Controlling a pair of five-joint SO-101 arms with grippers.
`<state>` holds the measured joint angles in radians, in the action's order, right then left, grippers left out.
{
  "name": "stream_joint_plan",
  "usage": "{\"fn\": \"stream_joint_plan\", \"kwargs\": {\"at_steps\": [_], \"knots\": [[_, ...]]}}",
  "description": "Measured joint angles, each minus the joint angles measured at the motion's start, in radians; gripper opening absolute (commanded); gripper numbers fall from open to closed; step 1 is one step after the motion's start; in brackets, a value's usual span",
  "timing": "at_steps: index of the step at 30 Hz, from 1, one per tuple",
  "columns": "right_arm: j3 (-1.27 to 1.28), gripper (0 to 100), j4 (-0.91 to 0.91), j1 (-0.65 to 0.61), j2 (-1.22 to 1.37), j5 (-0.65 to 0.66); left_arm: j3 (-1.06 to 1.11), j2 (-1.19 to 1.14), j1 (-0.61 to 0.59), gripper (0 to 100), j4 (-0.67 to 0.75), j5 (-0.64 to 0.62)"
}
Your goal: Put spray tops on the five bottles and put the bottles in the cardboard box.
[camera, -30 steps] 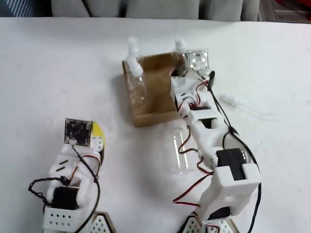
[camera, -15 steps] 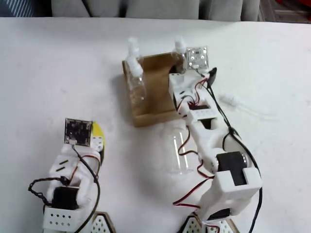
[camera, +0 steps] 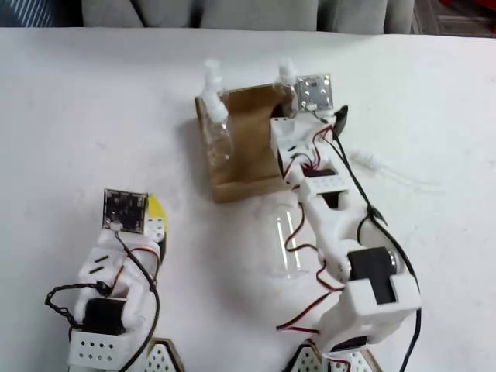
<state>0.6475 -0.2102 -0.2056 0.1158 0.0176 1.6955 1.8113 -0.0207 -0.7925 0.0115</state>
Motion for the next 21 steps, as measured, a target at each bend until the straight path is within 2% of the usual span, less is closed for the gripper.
{"fn": "stream_joint_plan", "kwargs": {"at_steps": [11, 16, 21], "knots": [[0.163, 44.9, 0.012, 0.000, -0.245, 0.000, 0.000, 0.000, 0.000, 2, 0.000, 0.000], [0.218, 44.9, 0.193, 0.015, -0.428, -0.014, 0.000, 0.000, 0.000, 2, 0.000, 0.000], [0.219, 44.8, 0.474, 0.063, -0.638, -0.028, 0.000, 0.000, 0.000, 2, 0.000, 0.000]]}}
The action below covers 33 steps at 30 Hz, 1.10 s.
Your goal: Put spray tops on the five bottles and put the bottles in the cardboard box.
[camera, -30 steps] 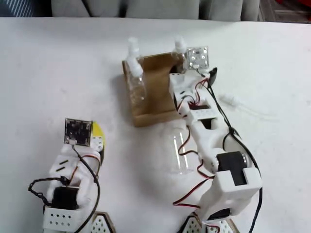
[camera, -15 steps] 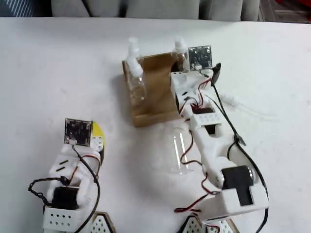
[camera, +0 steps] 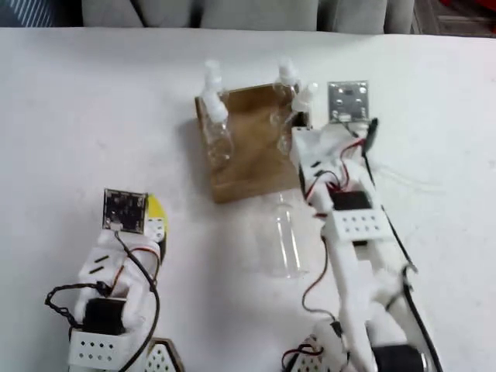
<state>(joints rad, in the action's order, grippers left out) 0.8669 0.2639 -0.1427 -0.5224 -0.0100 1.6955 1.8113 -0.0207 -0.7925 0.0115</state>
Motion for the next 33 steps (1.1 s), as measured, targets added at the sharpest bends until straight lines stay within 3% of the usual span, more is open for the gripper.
{"fn": "stream_joint_plan", "kwargs": {"at_steps": [7, 11, 16, 23, 29, 33], "knots": [[0.000, 42.5, 0.473, 0.094, -0.261, -0.002, 0.000, 0.000, 0.000, 2, 0.000, 0.000], [0.000, 26.8, 0.652, 0.203, -0.344, 0.005, 0.000, 0.000, 0.000, 2, 0.000, 0.000], [0.017, 4.1, 0.793, 0.321, -0.364, 0.147, 0.000, 0.000, 0.000, 2, 0.000, 0.000], [0.173, 3.3, 0.835, 0.462, -0.370, 0.414, 0.000, 0.000, 0.031, 2, 0.000, -0.043], [0.330, 3.1, 0.775, 0.442, -0.371, 0.416, -0.002, 0.000, 0.115, 2, -0.005, -0.178], [0.453, 3.0, 0.647, 0.387, -0.371, 0.422, -0.084, 0.000, 0.141, 2, -0.150, -0.183]]}}
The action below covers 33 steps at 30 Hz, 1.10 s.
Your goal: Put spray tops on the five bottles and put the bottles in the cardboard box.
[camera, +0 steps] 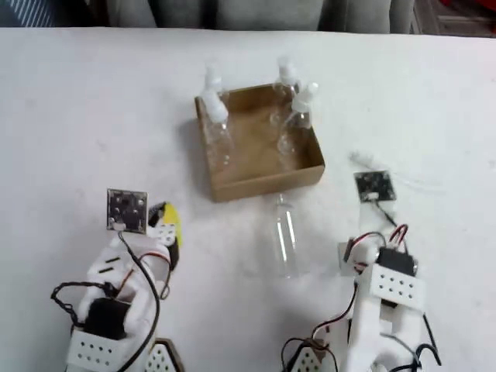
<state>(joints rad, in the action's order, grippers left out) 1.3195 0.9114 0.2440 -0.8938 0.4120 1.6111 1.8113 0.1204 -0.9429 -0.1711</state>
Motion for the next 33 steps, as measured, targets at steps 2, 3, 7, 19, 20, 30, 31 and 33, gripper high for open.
{"fn": "stream_joint_plan", "kwargs": {"at_steps": [2, 3, 7, 19, 20, 30, 31, 33], "knots": [[0.009, 3.0, -0.017, -0.008, 0.000, 0.006, -0.071, 0.000, 0.031, 2, -0.092, -0.002], [0.011, 3.0, -0.023, -0.009, 0.000, 0.008, -0.104, 0.000, 0.043, 2, -0.124, -0.002], [0.012, 3.0, -0.028, -0.006, 0.000, 0.008, -0.203, -0.005, 0.061, 2, -0.152, -0.002], [0.012, 3.0, -0.028, -0.009, 0.000, 0.008, -0.701, -0.735, 0.169, 2, -0.152, -0.072], [0.012, 3.0, -0.028, -0.006, 0.000, 0.008, -0.726, -0.799, 0.193, 2, -0.152, -0.104], [0.012, 3.0, -0.052, 0.014, 0.000, 0.008, -0.916, -1.049, 0.488, 2, -0.152, -0.433], [0.012, 3.0, -0.052, 0.014, 0.000, 0.008, -0.924, -1.054, 0.506, 2, -0.152, -0.436], [0.012, 3.0, -0.052, 0.015, 0.000, 0.008, -0.925, -1.060, 0.540, 2, -0.152, -0.439]]}}
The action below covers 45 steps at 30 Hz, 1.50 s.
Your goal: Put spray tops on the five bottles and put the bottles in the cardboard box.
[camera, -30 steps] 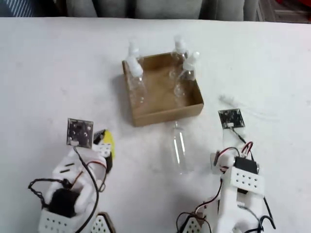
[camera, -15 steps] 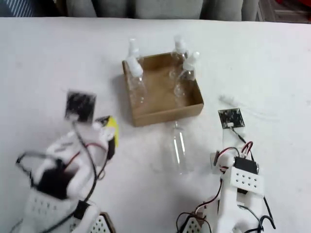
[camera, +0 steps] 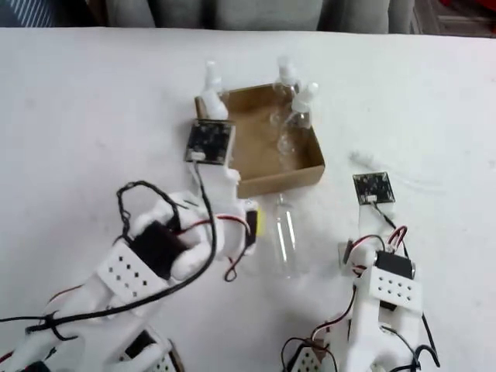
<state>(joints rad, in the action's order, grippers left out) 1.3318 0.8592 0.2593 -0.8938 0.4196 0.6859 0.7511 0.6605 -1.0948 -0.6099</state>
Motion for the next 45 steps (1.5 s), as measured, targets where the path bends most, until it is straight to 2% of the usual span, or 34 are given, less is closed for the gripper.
{"fn": "stream_joint_plan", "kwargs": {"at_steps": [5, 12, 18, 27, 34, 40, 45], "knots": [[0.000, 3.0, 0.000, -0.002, 0.000, 0.000, 0.023, -0.002, 0.026, 3, 0.083, -0.005], [0.000, 3.0, 0.000, -0.002, 0.000, 0.009, 0.163, -0.002, 0.100, 25, 0.302, -0.055], [0.000, 3.0, 0.000, -0.002, 0.000, 0.034, 0.183, -0.026, 0.132, 23, 0.364, -0.110], [0.000, 3.0, 0.000, -0.002, 0.000, 0.034, 0.043, -0.377, 0.075, 28, 0.365, -0.181], [0.000, 3.0, 0.000, -0.002, 0.000, 0.034, -0.098, -0.578, 0.026, 33, 0.298, -0.276], [0.000, 3.0, 0.000, -0.002, 0.000, 0.034, -0.198, -0.686, 0.006, 36, 0.190, -0.288], [0.000, 3.0, 0.000, -0.002, 0.000, 0.034, -0.252, -0.801, 0.002, 36, 0.167, -0.299]]}}
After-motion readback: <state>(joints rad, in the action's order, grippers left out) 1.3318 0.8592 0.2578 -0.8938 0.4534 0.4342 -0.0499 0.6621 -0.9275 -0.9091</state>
